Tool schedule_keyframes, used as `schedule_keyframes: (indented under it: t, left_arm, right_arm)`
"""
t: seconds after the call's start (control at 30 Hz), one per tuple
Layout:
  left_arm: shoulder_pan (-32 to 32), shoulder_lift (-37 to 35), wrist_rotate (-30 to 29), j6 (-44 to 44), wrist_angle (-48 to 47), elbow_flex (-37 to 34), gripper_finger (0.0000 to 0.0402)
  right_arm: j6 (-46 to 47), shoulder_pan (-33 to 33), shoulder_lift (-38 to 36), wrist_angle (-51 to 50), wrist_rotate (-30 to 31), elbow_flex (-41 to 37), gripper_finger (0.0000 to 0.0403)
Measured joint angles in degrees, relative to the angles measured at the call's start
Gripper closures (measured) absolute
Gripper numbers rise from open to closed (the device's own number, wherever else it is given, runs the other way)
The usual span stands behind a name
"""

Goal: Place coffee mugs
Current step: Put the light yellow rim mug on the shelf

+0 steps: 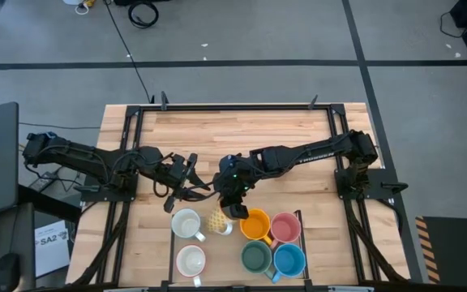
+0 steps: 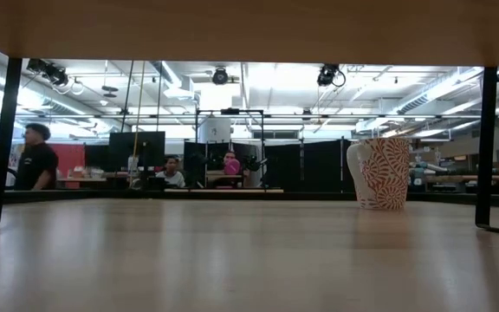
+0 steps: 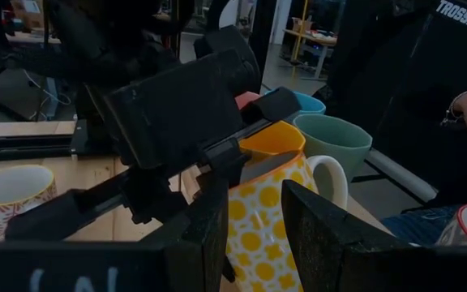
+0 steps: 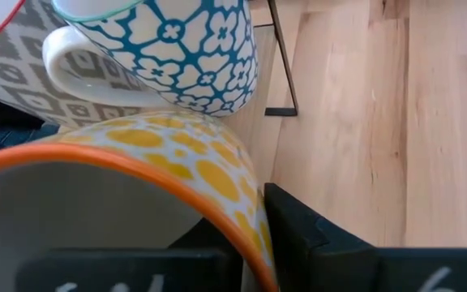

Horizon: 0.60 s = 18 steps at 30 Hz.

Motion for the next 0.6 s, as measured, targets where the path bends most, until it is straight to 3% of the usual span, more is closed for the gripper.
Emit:
schedule_keyframes:
  t: [0.6]
  left_arm:
    - [0.0, 0.0, 0.0, 0.0, 0.0, 0.0, 0.0278]
  right_arm:
    - [0.0, 0.0, -0.1, 0.6, -1.1, 0.0, 0.034]
